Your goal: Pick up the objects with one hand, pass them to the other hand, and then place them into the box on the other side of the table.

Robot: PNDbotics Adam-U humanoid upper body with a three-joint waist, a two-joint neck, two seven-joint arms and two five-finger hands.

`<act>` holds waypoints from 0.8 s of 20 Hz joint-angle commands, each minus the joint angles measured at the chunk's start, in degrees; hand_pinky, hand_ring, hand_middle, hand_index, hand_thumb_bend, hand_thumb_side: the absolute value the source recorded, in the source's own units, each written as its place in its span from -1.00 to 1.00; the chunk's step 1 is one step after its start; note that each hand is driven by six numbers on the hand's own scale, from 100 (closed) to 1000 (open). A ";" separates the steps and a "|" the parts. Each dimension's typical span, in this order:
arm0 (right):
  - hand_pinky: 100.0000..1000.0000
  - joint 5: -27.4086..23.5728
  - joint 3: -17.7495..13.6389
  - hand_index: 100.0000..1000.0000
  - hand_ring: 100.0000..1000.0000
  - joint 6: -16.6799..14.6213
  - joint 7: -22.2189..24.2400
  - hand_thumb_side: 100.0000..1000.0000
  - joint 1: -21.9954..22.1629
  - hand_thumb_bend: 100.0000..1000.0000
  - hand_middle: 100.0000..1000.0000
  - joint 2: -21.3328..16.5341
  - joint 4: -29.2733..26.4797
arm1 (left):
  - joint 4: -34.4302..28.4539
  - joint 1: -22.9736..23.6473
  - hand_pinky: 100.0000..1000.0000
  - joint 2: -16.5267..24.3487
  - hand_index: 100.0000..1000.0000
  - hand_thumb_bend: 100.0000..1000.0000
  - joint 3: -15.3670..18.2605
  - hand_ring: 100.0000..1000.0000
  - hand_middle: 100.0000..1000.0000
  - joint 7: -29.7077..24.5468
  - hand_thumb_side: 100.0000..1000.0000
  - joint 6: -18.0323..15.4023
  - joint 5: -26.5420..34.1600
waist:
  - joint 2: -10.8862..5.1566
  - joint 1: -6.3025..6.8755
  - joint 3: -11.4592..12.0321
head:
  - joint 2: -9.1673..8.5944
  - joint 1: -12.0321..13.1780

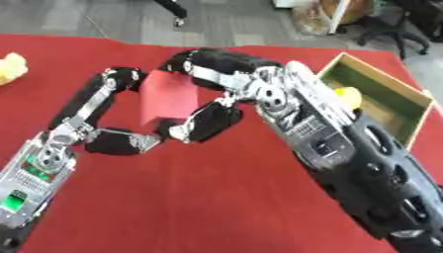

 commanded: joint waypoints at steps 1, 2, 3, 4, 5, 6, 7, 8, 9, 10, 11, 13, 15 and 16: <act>0.78 -0.95 -0.44 0.54 0.65 0.94 -1.66 -0.50 -0.87 -0.80 0.50 -0.26 -0.38 | -1.52 -1.13 0.36 -0.58 -0.21 -1.00 -0.15 0.14 -0.03 0.10 -1.00 0.08 0.15 | -1.25 0.12 0.08 | 0.23 0.00; 0.77 -1.25 -0.42 0.48 0.63 1.22 -2.21 -0.56 -0.86 -0.79 0.46 -0.27 -0.45 | -1.50 -1.13 0.36 -0.60 -0.20 -1.00 -0.15 0.14 -0.03 0.14 -1.00 0.14 0.19 | -1.26 0.12 0.09 | 0.24 0.00; 0.76 -1.53 -0.40 0.44 0.61 1.45 -2.75 -0.59 -0.85 -0.79 0.42 -0.29 -0.53 | -1.50 -1.15 0.36 -0.62 -0.20 -1.00 -0.15 0.14 -0.03 0.20 -0.97 0.21 0.24 | -1.26 0.11 0.11 | 0.24 -0.01; 0.74 -1.80 -0.41 0.39 0.58 1.65 -3.31 -0.63 -0.85 -0.80 0.34 -0.30 -0.62 | -1.50 -1.16 0.36 -0.65 -0.17 -1.00 -0.13 0.14 -0.02 0.29 -0.90 0.30 0.33 | -1.28 0.11 0.13 | 0.24 -0.02; 0.72 -2.07 -0.40 0.34 0.54 1.85 -3.84 -0.68 -0.84 -0.83 0.27 -0.32 -0.69 | -1.50 -1.18 0.36 -0.67 -0.15 -1.00 -0.11 0.14 -0.02 0.40 -0.86 0.40 0.43 | -1.28 0.11 0.14 | 0.23 -0.02; 0.71 -2.38 -0.41 0.31 0.52 2.05 -4.33 -0.71 -0.84 -0.86 0.23 -0.30 -0.73 | -1.49 -1.21 0.36 -0.71 -0.13 -1.00 -0.07 0.14 -0.02 0.53 -0.83 0.52 0.54 | -1.29 0.11 0.17 | 0.21 -0.03; 0.71 -2.70 -0.39 0.30 0.52 2.24 -4.76 -0.72 -0.84 -0.88 0.20 -0.31 -0.74 | -1.49 -1.23 0.36 -0.74 -0.12 -1.00 -0.04 0.14 -0.01 0.68 -0.82 0.64 0.68 | -1.29 0.10 0.19 | 0.21 -0.05; 0.69 -2.99 -0.38 0.24 0.48 2.43 -5.18 -0.78 -0.84 -0.96 0.13 -0.31 -0.73 | -1.48 -1.25 0.37 -0.79 -0.11 -1.00 0.00 0.14 -0.02 0.86 -0.80 0.79 0.84 | -1.29 0.10 0.21 | 0.19 -0.05; 0.69 -3.28 -0.35 0.23 0.47 2.62 -5.59 -0.80 -0.82 -0.99 0.12 -0.30 -0.71 | -1.45 -1.27 0.37 -0.85 -0.10 -1.00 0.05 0.14 -0.02 1.09 -0.78 0.94 1.02 | -1.29 0.09 0.24 | 0.19 -0.04; 0.68 -3.53 -0.31 0.22 0.45 2.75 -5.92 -0.82 -0.81 -1.00 0.10 -0.30 -0.68 | -1.39 -1.27 0.37 -0.92 -0.09 -1.00 0.09 0.14 -0.02 1.33 -0.77 1.10 1.17 | -1.29 0.09 0.27 | 0.18 -0.05; 0.68 -3.76 -0.28 0.22 0.45 2.84 -6.18 -0.82 -0.82 -1.00 0.10 -0.30 -0.64 | -1.33 -1.28 0.37 -0.96 -0.09 -1.00 0.10 0.14 -0.02 1.51 -0.77 1.21 1.27 | -1.29 0.08 0.28 | 0.15 -0.06; 0.67 -4.10 -0.27 0.18 0.42 2.91 -6.61 -0.85 -0.83 -1.00 0.08 -0.34 -0.60 | -1.13 -1.29 0.38 -0.99 -0.04 -0.95 0.15 0.15 0.00 1.74 -0.76 1.49 1.28 | -1.30 0.06 0.31 | 0.13 -0.08; 0.66 -4.32 -0.26 0.12 0.38 2.91 -6.97 -0.85 -0.82 -1.00 0.04 -0.37 -0.65 | -0.90 -1.30 0.39 -1.01 0.08 -0.86 0.16 0.16 0.02 1.63 -0.73 1.83 1.17 | -1.31 0.05 0.33 | 0.07 -0.10; 0.65 -4.35 -0.28 0.12 0.37 2.91 -7.17 -0.86 -0.80 -1.00 0.04 -0.38 -0.71 | -0.78 -1.31 0.39 -1.04 0.15 -0.84 0.19 0.17 0.03 1.56 -0.72 2.04 1.07 | -1.30 0.05 0.34 | 0.04 -0.10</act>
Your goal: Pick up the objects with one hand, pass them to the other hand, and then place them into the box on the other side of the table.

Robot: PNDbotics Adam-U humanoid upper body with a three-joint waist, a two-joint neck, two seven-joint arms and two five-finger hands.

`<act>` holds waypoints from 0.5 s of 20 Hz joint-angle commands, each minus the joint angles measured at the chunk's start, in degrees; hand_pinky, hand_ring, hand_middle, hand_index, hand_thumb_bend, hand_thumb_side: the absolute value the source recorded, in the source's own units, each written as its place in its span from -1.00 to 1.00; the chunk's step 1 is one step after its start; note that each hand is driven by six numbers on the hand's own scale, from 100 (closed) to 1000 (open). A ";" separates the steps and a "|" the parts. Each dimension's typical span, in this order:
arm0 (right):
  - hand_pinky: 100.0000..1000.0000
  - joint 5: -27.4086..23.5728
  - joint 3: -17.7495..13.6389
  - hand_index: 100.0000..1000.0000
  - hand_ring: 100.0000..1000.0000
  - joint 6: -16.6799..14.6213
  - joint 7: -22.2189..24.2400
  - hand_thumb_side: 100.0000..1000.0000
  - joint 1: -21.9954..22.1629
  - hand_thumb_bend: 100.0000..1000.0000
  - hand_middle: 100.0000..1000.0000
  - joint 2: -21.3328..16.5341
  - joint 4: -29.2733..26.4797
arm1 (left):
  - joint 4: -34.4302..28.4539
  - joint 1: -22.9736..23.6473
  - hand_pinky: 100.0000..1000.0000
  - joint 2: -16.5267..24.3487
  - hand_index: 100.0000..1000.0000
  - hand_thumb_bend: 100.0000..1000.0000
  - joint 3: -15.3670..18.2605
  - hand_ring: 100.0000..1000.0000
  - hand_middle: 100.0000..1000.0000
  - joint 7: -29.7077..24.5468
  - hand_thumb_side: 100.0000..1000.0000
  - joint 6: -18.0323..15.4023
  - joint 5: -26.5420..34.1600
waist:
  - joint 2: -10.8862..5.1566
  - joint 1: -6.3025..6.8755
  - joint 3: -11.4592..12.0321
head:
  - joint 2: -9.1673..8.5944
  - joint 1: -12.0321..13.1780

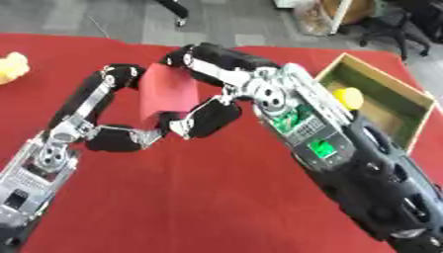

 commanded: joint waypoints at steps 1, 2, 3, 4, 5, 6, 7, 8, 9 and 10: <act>0.65 -0.17 -0.64 0.11 0.36 0.02 -1.07 -0.86 -0.82 -1.00 0.04 -0.42 -0.59 | -0.69 -0.94 0.39 -0.48 0.18 -0.83 0.19 0.18 0.04 -0.10 -0.71 0.59 0.29 | -1.30 0.19 0.04 | 0.00 -0.10; 0.64 -0.19 -0.64 0.11 0.36 0.10 -1.25 -0.86 -0.79 -1.00 0.04 -0.41 -0.61 | -0.59 -0.94 0.40 -0.53 0.31 -0.77 0.21 0.19 0.06 -0.14 -0.68 0.79 0.26 | -1.29 0.18 0.04 | -0.03 -0.11; 0.64 -0.29 -0.64 0.11 0.36 0.25 -1.45 -0.86 -0.76 -1.00 0.05 -0.41 -0.60 | -0.49 -0.95 0.40 -0.58 0.32 -0.75 0.22 0.19 0.06 -0.19 -0.67 0.98 0.27 | -1.28 0.18 0.05 | -0.03 -0.12; 0.64 -0.43 -0.65 0.10 0.36 0.42 -1.67 -0.87 -0.75 -1.00 0.06 -0.42 -0.63 | -0.37 -0.95 0.42 -0.58 0.43 -0.63 0.21 0.21 0.10 -0.28 -0.60 1.16 0.24 | -1.28 0.17 0.05 | -0.03 -0.11; 0.64 -0.58 -0.68 0.10 0.35 0.59 -1.93 -0.88 -0.75 -1.00 0.06 -0.45 -0.71 | -0.25 -0.96 0.42 -0.58 0.46 -0.58 0.23 0.22 0.10 -0.38 -0.57 1.36 0.13 | -1.27 0.17 0.04 | -0.05 -0.10; 0.64 -0.74 -0.71 0.09 0.35 0.73 -2.17 -0.89 -0.73 -1.00 0.06 -0.49 -0.80 | -0.14 -0.96 0.43 -0.59 0.52 -0.42 0.30 0.24 0.13 -0.40 -0.47 1.60 -0.01 | -1.27 0.17 0.04 | -0.07 -0.10; 0.64 -0.89 -0.74 0.09 0.35 0.85 -2.36 -0.89 -0.70 -1.00 0.06 -0.53 -0.88 | 0.02 -0.96 0.43 -0.61 0.53 -0.35 0.39 0.24 0.14 -0.35 -0.44 1.94 -0.21 | -1.27 0.17 0.03 | -0.10 -0.09; 0.63 -1.02 -0.74 0.09 0.34 0.93 -2.49 -0.90 -0.68 -1.00 0.06 -0.57 -0.94 | 0.17 -0.94 0.44 -0.61 0.56 -0.21 0.45 0.26 0.15 -0.31 -0.37 2.27 -0.50 | -1.27 0.17 0.02 | -0.15 -0.11; 0.63 -1.12 -0.75 0.09 0.35 0.97 -2.56 -0.90 -0.67 -1.00 0.06 -0.60 -0.98 | 0.34 -0.93 0.44 -0.62 0.57 -0.14 0.50 0.27 0.16 -0.31 -0.35 2.62 -0.84 | -1.28 0.17 0.01 | -0.20 -0.12; 0.63 -1.20 -0.76 0.10 0.34 0.99 -2.60 -0.90 -0.67 -1.00 0.06 -0.64 -1.01 | 0.47 -0.91 0.45 -0.63 0.60 0.02 0.51 0.28 0.18 -0.36 -0.33 2.88 -1.16 | -1.28 0.17 0.00 | -0.26 -0.13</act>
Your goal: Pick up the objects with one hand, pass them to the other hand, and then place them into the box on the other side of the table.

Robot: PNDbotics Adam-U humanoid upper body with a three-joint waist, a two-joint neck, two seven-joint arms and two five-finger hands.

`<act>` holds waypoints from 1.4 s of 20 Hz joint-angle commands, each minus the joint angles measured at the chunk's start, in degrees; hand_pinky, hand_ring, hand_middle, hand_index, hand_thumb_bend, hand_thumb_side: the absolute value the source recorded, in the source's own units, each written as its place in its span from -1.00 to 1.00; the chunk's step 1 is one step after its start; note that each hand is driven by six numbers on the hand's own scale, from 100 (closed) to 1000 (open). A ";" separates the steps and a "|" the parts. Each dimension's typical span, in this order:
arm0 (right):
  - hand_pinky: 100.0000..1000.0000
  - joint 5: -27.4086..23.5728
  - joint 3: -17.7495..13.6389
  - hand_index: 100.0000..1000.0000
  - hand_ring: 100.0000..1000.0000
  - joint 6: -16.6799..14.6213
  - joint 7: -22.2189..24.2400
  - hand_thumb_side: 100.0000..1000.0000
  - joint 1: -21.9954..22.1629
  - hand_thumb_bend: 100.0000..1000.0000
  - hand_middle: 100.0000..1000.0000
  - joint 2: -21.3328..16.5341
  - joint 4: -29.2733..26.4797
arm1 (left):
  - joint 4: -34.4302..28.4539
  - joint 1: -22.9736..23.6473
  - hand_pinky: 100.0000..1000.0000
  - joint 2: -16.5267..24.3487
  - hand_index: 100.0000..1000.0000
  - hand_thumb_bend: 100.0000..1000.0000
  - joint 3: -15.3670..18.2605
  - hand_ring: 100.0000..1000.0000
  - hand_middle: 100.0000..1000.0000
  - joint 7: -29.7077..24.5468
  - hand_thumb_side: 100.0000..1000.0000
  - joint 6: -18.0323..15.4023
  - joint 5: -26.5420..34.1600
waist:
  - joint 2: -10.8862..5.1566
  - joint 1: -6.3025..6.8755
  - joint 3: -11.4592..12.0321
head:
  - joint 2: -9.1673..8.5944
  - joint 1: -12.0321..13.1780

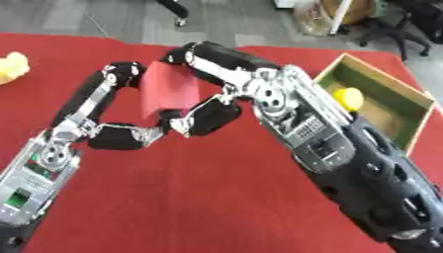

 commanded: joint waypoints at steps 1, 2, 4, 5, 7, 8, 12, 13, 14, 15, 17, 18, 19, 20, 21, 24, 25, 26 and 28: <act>0.63 -0.34 -0.84 0.10 0.34 0.00 -0.78 -0.91 -1.06 -1.00 0.06 -0.68 -1.07 | 0.00 -0.70 0.46 0.04 0.61 0.09 0.40 0.30 0.19 -0.28 -0.35 0.96 -0.98 | -1.28 0.20 -0.03 | -0.29 -0.14; 0.63 -0.41 -0.86 0.10 0.35 0.00 -0.76 -0.92 -1.05 -1.00 0.06 -0.73 -1.13 | 0.12 -0.68 0.47 0.05 0.61 0.17 0.42 0.32 0.21 -0.52 -0.42 1.05 -1.39 | -1.28 0.20 -0.05 | -0.31 -0.15; 0.63 -0.54 -0.96 0.09 0.34 0.00 -0.64 -0.91 -1.03 -1.00 0.06 -0.87 -1.27 | 0.35 -0.61 0.50 0.07 0.62 -0.06 0.45 0.35 0.22 -1.39 -0.80 0.88 -2.30 | -1.27 0.21 -0.09 | -0.31 -0.12; 0.63 -0.62 -1.01 0.09 0.34 0.05 -0.61 -0.91 -1.02 -1.00 0.06 -0.95 -1.32 | 0.47 -0.57 0.50 0.07 0.63 -0.10 0.47 0.36 0.23 -1.93 -0.88 0.64 -2.62 | -1.26 0.22 -0.10 | -0.32 -0.12; 0.63 -0.78 -1.10 0.08 0.34 0.16 -0.59 -0.91 -0.98 -1.00 0.06 -1.06 -1.42 | 0.78 -0.50 0.52 0.02 0.62 -0.33 0.59 0.37 0.23 -2.95 -1.00 0.28 -3.06 | -1.24 0.23 -0.13 | -0.31 -0.14; 0.63 -0.85 -1.13 0.08 0.34 0.22 -0.59 -0.91 -0.96 -1.00 0.06 -1.11 -1.46 | 0.91 -0.47 0.53 -0.01 0.61 -0.40 0.65 0.38 0.24 -3.36 -1.00 0.14 -3.16 | -1.24 0.23 -0.14 | -0.30 -0.16; 0.62 -1.11 -1.23 0.06 0.34 0.43 -0.63 -0.91 -0.91 -1.00 0.06 -1.30 -1.66 | 1.30 -0.35 0.55 -0.10 0.60 -0.16 1.01 0.40 0.22 -4.19 -1.00 -0.26 -3.25 | -1.20 0.25 -0.22 | -0.31 -0.20; 0.62 -1.18 -1.27 0.06 0.34 0.50 -0.66 -0.90 -0.87 -1.00 0.06 -1.35 -1.70 | 1.34 -0.31 0.56 -0.09 0.60 -0.02 1.10 0.40 0.22 -4.00 -1.00 -0.21 -3.41 | -1.19 0.27 -0.23 | -0.32 -0.19; 0.62 -1.24 -1.34 0.05 0.34 0.57 -0.69 -0.90 -0.82 -1.00 0.05 -1.41 -1.74 | 1.38 -0.26 0.56 -0.09 0.61 0.06 1.16 0.41 0.23 -3.69 -0.90 -0.09 -3.60 | -1.19 0.28 -0.23 | -0.33 -0.18; 0.62 -1.31 -1.43 0.04 0.34 0.66 -0.77 -0.90 -0.76 -1.00 0.05 -1.49 -1.81 | 1.45 -0.18 0.56 -0.07 0.62 0.12 1.24 0.42 0.24 -3.23 -0.86 0.14 -3.86 | -1.19 0.28 -0.25 | -0.37 -0.18; 0.62 -1.53 -1.65 0.04 0.34 0.83 -0.94 -0.91 -0.65 -1.00 0.06 -1.68 -2.03 | 1.59 -0.05 0.56 0.04 0.62 0.19 1.32 0.42 0.24 -2.47 -0.80 0.46 -4.69 | -1.20 0.28 -0.28 | -0.45 -0.21; 0.62 -1.69 -1.77 0.04 0.33 0.92 -1.01 -0.90 -0.59 -1.00 0.06 -1.79 -2.21 | 1.68 0.03 0.56 0.10 0.62 0.19 1.36 0.42 0.24 -2.22 -0.80 0.54 -5.17 | -1.21 0.28 -0.29 | -0.49 -0.23; 0.62 -1.93 -1.96 0.04 0.33 1.02 -1.08 -0.90 -0.52 -1.00 0.06 -1.94 -2.45 | 1.78 0.17 0.56 0.23 0.62 0.19 1.44 0.42 0.24 -2.00 -0.80 0.60 -5.61 | -1.22 0.30 -0.31 | -0.55 -0.25; 0.62 -2.23 -2.17 0.04 0.33 1.17 -1.10 -0.90 -0.45 -1.00 0.06 -2.10 -2.73 | 1.88 0.34 0.56 0.37 0.61 0.19 1.50 0.42 0.24 -1.81 -0.80 0.62 -5.96 | -1.23 0.31 -0.33 | -0.59 -0.30; 0.62 -2.59 -2.44 0.04 0.33 1.38 -1.12 -0.90 -0.36 -1.00 0.06 -2.27 -3.03 | 1.98 0.56 0.56 0.54 0.61 0.19 1.60 0.42 0.23 -1.62 -0.80 0.64 -6.20 | -1.25 0.31 -0.35 | -0.60 -0.38; 0.62 -3.79 -3.67 0.04 0.33 2.17 -1.63 -0.89 0.00 -1.00 0.07 -2.68 -4.23 | 2.12 1.39 0.55 1.17 0.60 0.17 1.94 0.41 0.22 -1.03 -0.81 0.68 -6.51 | -1.25 0.37 -0.41 | -0.61 -0.74; 0.62 -4.26 -4.31 0.04 0.33 2.48 -2.03 -0.89 0.20 -1.00 0.07 -2.89 -4.74 | 2.07 1.79 0.55 1.46 0.59 0.15 2.08 0.40 0.22 -0.82 -0.80 0.68 -6.52 | -1.25 0.41 -0.44 | -0.64 -0.93; 0.63 -4.79 -4.99 0.05 0.33 2.83 -2.48 -0.89 0.43 -1.00 0.07 -3.14 -5.29 | 1.94 2.19 0.54 1.78 0.59 0.05 2.25 0.40 0.21 -0.57 -0.84 0.70 -6.49 | -1.24 0.43 -0.46 | -0.66 -1.11; 0.63 -5.94 -6.50 0.05 0.32 3.57 -3.57 -0.89 1.07 -1.00 0.08 -3.82 -6.47 | 1.49 3.02 0.53 2.49 0.57 0.08 2.65 0.38 0.20 0.03 -0.82 0.82 -6.26 | -1.24 0.50 -0.52 | -0.64 -1.44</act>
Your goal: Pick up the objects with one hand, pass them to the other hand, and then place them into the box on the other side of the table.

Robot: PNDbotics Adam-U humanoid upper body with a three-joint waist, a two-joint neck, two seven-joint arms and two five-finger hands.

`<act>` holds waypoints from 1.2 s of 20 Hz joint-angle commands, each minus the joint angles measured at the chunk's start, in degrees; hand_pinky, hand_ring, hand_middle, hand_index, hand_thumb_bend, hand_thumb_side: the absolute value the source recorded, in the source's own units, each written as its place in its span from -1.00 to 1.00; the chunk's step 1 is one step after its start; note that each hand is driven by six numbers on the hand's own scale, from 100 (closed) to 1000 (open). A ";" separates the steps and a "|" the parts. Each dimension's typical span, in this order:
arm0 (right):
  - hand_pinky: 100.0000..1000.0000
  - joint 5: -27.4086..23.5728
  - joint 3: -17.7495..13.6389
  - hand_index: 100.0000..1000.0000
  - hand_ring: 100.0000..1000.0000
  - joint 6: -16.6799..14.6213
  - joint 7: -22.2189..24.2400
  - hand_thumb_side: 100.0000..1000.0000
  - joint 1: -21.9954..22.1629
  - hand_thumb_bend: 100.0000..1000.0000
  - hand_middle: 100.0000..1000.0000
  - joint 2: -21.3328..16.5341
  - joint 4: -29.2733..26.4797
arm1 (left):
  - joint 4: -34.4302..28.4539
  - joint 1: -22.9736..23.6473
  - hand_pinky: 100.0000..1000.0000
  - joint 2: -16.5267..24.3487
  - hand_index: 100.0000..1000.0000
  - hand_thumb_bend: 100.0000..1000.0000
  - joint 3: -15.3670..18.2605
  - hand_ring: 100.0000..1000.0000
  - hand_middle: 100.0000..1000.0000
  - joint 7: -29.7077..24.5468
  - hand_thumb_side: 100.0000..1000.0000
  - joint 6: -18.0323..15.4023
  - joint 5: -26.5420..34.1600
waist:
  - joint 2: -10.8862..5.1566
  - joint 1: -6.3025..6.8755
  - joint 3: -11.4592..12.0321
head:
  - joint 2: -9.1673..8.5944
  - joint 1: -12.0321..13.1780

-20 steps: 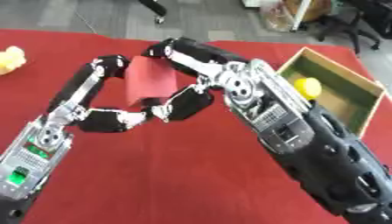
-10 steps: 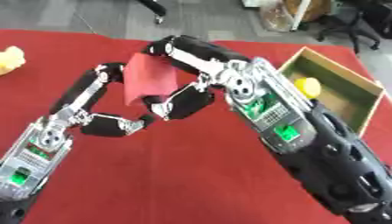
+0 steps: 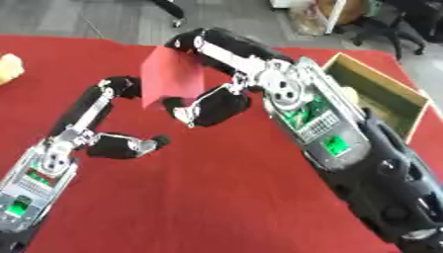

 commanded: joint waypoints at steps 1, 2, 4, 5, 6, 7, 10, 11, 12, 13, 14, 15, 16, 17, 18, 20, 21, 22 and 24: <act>0.64 -1.97 -3.23 0.06 0.32 1.18 -1.82 -0.87 0.10 -1.00 0.09 -2.41 -2.77 | -1.54 0.30 0.52 1.91 0.55 0.02 1.27 0.37 0.18 1.24 -0.84 0.14 0.27 | -1.24 0.36 -0.16 | -0.60 -0.68; 0.64 -2.75 -4.32 0.06 0.32 1.61 -2.62 -0.87 0.64 -1.00 0.09 -3.00 -3.48 | -2.00 0.75 0.51 2.36 0.54 0.00 1.59 0.36 0.17 1.77 -0.83 0.30 0.62 | -1.23 0.42 -0.17 | -0.61 -0.89; 0.64 -4.20 -6.86 0.07 0.32 2.61 -4.66 -0.86 1.97 -1.00 0.10 -4.41 -4.59 | -3.09 1.56 0.50 3.36 0.52 -0.06 2.31 0.35 0.16 2.80 -0.82 0.76 1.40 | -1.22 0.56 -0.21 | -0.59 -1.25; 0.65 -4.79 -8.30 0.08 0.32 3.25 -5.93 -0.83 2.86 -1.00 0.11 -5.18 -4.75 | -3.73 2.02 0.49 3.95 0.52 -0.12 2.79 0.34 0.15 3.39 -0.83 1.06 1.80 | -1.21 0.62 -0.28 | -0.64 -1.32; 0.65 -5.44 -9.60 0.08 0.32 3.82 -7.27 -0.82 3.69 -1.00 0.11 -5.85 -4.75 | -4.40 2.48 0.49 4.53 0.52 -0.12 3.21 0.33 0.15 3.96 -0.83 1.37 2.22 | -1.21 0.66 -0.31 | -0.68 -1.41; 0.65 -5.53 -10.89 0.09 0.32 4.29 -8.60 -0.81 4.54 -1.00 0.12 -6.57 -4.56 | -4.99 2.95 0.49 5.13 0.52 -0.14 3.66 0.33 0.14 4.48 -0.80 1.72 2.59 | -1.20 0.74 -0.36 | -0.79 -1.65; 0.66 -7.14 -14.22 0.10 0.32 5.45 -12.68 -0.80 6.76 -1.00 0.13 -8.43 -3.56 | -6.55 4.23 0.49 6.74 0.52 -0.19 4.91 0.32 0.12 5.89 -0.76 2.70 3.54 | -1.16 0.96 -0.39 | -1.07 -2.80; 0.66 -7.60 -15.16 0.10 0.32 5.73 -13.93 -0.79 7.45 -1.00 0.14 -9.07 -3.07 | -7.03 4.60 0.49 7.25 0.52 -0.20 5.29 0.32 0.12 6.24 -0.72 2.94 3.80 | -1.15 1.03 -0.40 | -1.13 -3.31; 0.66 -8.04 -16.03 0.10 0.32 5.92 -15.08 -0.79 8.08 -1.00 0.14 -9.72 -2.55 | -7.53 4.92 0.49 7.74 0.52 -0.20 5.66 0.32 0.12 6.51 -0.71 3.15 4.04 | -1.13 1.07 -0.39 | -1.18 -3.79; 0.66 -8.48 -16.78 0.10 0.32 6.06 -16.08 -0.78 8.64 -1.00 0.14 -10.32 -2.00 | -8.03 5.20 0.49 8.18 0.52 -0.22 6.02 0.32 0.12 6.75 -0.69 3.35 4.25 | -1.11 1.11 -0.40 | -1.25 -4.29; 0.66 -8.93 -17.59 0.11 0.32 6.18 -17.03 -0.78 9.17 -1.00 0.15 -10.94 -1.41 | -8.57 5.48 0.49 8.64 0.52 -0.23 6.41 0.31 0.12 7.02 -0.67 3.54 4.47 | -1.09 1.13 -0.42 | -1.35 -4.83; 0.66 -9.43 -18.32 0.11 0.32 6.24 -17.88 -0.77 9.62 -1.00 0.15 -11.51 -0.87 | -9.06 5.74 0.49 9.06 0.52 -0.24 6.75 0.31 0.12 7.26 -0.66 3.74 4.67 | -1.06 1.15 -0.43 | -1.48 -5.37; 0.66 -9.95 -18.97 0.11 0.32 6.28 -18.67 -0.77 10.02 -1.00 0.15 -12.11 -0.30 | -9.52 6.01 0.48 9.45 0.52 -0.24 7.08 0.31 0.12 7.48 -0.65 3.94 4.83 | -1.04 1.16 -0.45 | -1.59 -5.91; 0.66 -10.41 -19.45 0.11 0.32 6.30 -19.33 -0.77 10.35 -1.00 0.15 -12.67 0.29 | -9.92 6.24 0.48 9.79 0.52 -0.24 7.34 0.30 0.12 7.66 -0.63 4.13 4.95 | -1.03 1.16 -0.46 | -1.69 -6.35; 0.66 -10.77 -19.88 0.11 0.32 6.38 -19.92 -0.77 10.65 -1.00 0.15 -13.26 1.03 | -10.32 6.47 0.48 10.15 0.52 -0.23 7.63 0.28 0.12 7.86 -0.62 4.33 5.04 | -1.02 1.17 -0.45 | -1.80 -6.78; 0.66 -11.22 -20.71 0.11 0.33 6.42 -20.95 -0.76 11.27 -1.00 0.15 -14.24 2.47 | -11.12 6.90 0.47 10.74 0.51 -0.24 8.17 0.26 0.11 8.29 -0.61 4.67 5.19 | -0.98 1.20 -0.41 | -2.04 -7.60; 0.66 -11.41 -21.09 0.12 0.33 6.38 -21.38 -0.76 11.57 -1.00 0.16 -14.60 3.10 | -11.51 7.09 0.47 11.00 0.51 -0.24 8.40 0.26 0.11 8.48 -0.61 4.82 5.27 | -0.97 1.22 -0.39 | -2.15 -7.90; 0.66 -11.57 -21.58 0.12 0.33 6.38 -21.83 -0.76 11.98 -1.00 0.16 -15.02 3.87 | -11.94 7.30 0.47 11.32 0.51 -0.24 8.68 0.26 0.11 8.68 -0.61 4.94 5.34 | -0.96 1.25 -0.37 | -2.26 -8.19; 0.66 -11.74 -22.22 0.15 0.33 6.30 -22.44 -0.76 12.78 -1.00 0.17 -15.93 5.59 | -12.77 7.68 0.47 11.96 0.51 -0.25 9.27 0.27 0.12 9.14 -0.62 5.17 5.57 | -0.95 1.26 -0.34 | -2.40 -8.57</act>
